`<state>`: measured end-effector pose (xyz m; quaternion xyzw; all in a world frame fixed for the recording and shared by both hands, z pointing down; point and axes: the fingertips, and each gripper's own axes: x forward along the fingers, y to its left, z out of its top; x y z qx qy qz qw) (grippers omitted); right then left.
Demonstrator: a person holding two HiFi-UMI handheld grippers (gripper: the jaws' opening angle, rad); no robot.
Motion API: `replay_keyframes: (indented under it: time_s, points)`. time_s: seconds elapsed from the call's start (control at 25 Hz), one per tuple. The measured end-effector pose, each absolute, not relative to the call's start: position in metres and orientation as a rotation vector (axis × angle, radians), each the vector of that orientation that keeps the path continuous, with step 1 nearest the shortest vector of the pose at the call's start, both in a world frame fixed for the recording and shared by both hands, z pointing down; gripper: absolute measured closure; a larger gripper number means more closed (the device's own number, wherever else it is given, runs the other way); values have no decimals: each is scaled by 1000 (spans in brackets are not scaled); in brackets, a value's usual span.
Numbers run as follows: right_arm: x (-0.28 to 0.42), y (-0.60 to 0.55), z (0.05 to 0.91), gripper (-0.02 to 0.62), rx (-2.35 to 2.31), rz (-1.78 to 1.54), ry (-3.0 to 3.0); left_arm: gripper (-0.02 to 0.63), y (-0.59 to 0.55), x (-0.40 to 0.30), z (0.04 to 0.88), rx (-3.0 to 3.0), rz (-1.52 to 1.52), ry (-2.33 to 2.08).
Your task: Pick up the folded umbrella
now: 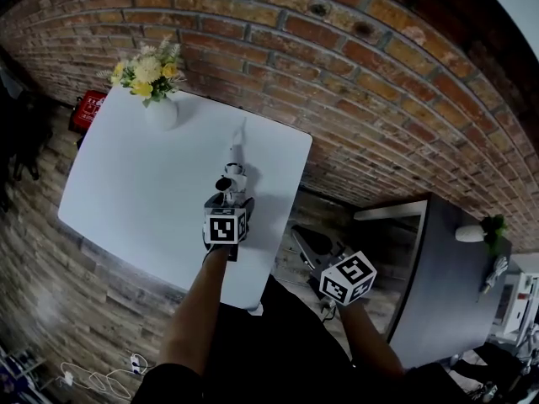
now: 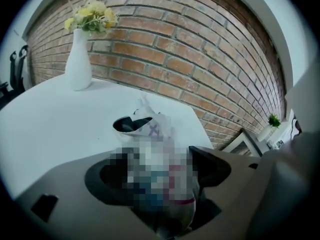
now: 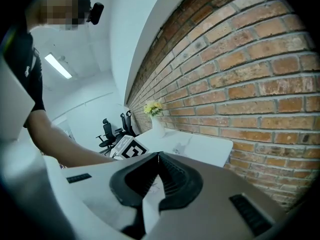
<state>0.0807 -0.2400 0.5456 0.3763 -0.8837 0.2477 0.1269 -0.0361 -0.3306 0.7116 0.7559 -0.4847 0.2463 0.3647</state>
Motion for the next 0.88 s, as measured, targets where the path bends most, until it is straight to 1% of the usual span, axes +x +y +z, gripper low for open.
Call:
replay_keyframes:
  time_s: [0.36,0.56,0.88]
  points:
    - [80,-238,551,574,1076,726,-2572,250,-329,-35,720,1922,737,-1276]
    - [80,-238,553,574,1067,723,-2574,282,-328,-35,724,1920,770,-1280]
    - [83,-242,551,574,1066,734,-2587,337,-329,-33,712,1942,692,-1260]
